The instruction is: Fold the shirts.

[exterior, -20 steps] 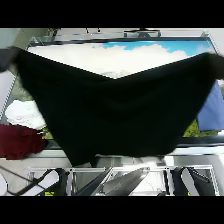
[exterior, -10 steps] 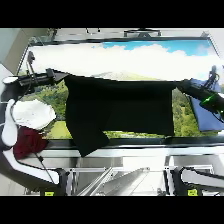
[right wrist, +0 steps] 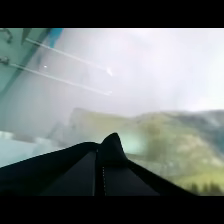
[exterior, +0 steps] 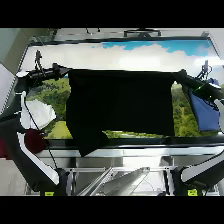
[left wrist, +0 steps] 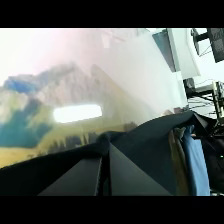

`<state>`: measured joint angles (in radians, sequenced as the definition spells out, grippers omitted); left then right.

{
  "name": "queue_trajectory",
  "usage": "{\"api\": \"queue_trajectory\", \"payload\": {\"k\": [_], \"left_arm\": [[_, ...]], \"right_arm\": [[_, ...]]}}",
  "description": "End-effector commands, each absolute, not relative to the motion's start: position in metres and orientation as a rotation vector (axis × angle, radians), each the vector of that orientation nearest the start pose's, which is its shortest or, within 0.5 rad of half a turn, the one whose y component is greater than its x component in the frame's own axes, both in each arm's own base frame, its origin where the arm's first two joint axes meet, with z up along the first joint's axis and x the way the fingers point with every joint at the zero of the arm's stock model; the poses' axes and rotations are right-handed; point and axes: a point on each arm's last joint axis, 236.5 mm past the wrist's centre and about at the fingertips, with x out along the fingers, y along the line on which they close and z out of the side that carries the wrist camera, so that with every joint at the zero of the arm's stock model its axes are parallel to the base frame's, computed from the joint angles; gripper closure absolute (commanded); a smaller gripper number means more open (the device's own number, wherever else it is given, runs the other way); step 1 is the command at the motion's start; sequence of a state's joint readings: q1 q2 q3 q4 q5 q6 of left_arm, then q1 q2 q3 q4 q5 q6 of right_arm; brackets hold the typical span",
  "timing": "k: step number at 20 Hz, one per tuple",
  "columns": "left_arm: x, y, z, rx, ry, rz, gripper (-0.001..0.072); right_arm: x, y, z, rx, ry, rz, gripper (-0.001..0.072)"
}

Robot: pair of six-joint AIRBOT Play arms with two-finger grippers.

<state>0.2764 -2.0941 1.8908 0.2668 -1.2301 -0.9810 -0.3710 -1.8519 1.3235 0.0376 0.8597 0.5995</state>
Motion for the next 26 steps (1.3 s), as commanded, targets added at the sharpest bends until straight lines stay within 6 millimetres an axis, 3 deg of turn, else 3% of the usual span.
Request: {"api": "queue_trajectory", "payload": {"k": [1,3,6,11,14,18,22,23,24,25,26], "left_arm": [[0.606,-0.054,0.035,-0.837,0.793,-0.736,0.0701],[0.597,-0.054,0.018,-0.812,0.853,-0.723,0.0701],[0.573,-0.049,-0.025,-0.747,1.024,-0.666,0.0701],[0.54,-0.05,-0.056,-0.772,1.169,-0.666,0.0702],[0.526,-0.047,-0.074,-0.734,1.263,-0.626,0.0702],[0.523,-0.061,-0.075,-0.714,1.282,-0.644,0.0702],[0.509,-0.057,-0.085,-0.682,1.364,-0.618,0.0701],[0.505,-0.059,-0.083,-0.685,1.375,-0.635,0.07],[0.502,-0.06,-0.079,-0.679,1.387,-0.654,0.0699],[0.5,-0.061,-0.072,-0.671,1.392,-0.675,0.0658],[0.499,-0.061,-0.065,-0.672,1.403,-0.684,0.0534]], "right_arm": [[0.594,-0.031,-0.002,0.924,0.544,0.376,0.0683],[0.585,-0.027,-0.008,0.885,0.583,0.407,0.0683],[0.565,-0.021,-0.03,0.782,0.693,0.446,0.0683],[0.54,-0.026,-0.07,0.673,0.874,0.403,0.0683],[0.534,-0.025,-0.081,0.647,0.915,0.399,0.0682],[0.531,-0.025,-0.09,0.647,0.942,0.39,0.0682],[0.517,-0.028,-0.103,0.621,1.023,0.372,0.068],[0.515,-0.026,-0.102,0.625,1.029,0.382,0.0634],[0.513,-0.025,-0.099,0.627,1.032,0.394,0.0516],[0.511,-0.025,-0.095,0.623,1.033,0.402,0.0514],[0.509,-0.027,-0.09,0.615,1.035,0.401,0.0514]]}}
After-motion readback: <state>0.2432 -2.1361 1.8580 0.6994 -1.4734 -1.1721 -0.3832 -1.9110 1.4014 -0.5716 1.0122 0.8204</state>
